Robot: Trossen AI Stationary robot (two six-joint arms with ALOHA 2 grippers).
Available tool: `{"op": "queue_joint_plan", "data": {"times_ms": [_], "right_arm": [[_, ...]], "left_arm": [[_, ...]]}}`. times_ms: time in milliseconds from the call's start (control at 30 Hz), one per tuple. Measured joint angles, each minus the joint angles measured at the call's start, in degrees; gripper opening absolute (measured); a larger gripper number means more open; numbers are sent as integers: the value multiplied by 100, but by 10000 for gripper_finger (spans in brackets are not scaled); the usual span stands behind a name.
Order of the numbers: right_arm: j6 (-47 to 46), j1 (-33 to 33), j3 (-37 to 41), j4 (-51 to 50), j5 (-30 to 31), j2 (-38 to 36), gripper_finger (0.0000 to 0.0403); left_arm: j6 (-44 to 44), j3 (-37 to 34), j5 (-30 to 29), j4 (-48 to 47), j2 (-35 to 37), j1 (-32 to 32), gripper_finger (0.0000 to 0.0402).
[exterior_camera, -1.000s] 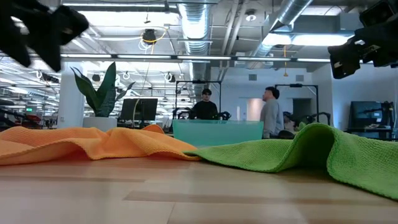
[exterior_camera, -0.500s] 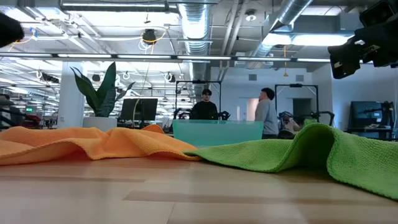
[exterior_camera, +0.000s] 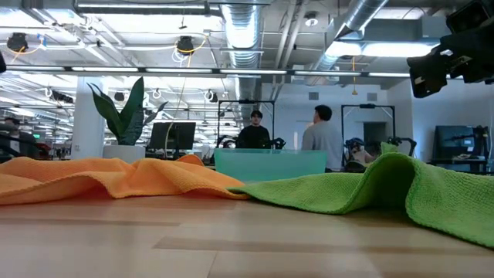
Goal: Roll microfiber towels into tight, uniform cylinder then place into a basket
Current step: Fold the orange towel
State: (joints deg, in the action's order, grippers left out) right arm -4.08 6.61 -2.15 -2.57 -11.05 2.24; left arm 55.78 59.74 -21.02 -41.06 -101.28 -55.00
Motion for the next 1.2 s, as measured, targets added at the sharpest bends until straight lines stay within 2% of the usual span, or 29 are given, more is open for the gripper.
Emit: {"op": "queue_joint_plan", "data": {"times_ms": [233,467,600,800,933,1033,1200], "right_arm": [[-2,1,0,0,0,2,244],[-1,0,1,-1,0,2,244],[-1,2,1,-1,0,0,244],[-1,2,1,0,0,1,244],[-2,1,1,0,0,1,244],[-1,1,1,-1,0,1,244],[-2,1,0,0,0,1,244]], "left_arm": [[302,28,-104,-246,-424,4,162],[699,31,-168,-432,-507,-5,157],[706,31,-175,-501,-516,-2,118],[597,9,-342,-563,-535,-58,15],[602,-13,-568,-642,-546,-146,8],[643,8,-521,-719,-540,-213,3],[1035,407,-328,-1657,-539,-365,2]]}}
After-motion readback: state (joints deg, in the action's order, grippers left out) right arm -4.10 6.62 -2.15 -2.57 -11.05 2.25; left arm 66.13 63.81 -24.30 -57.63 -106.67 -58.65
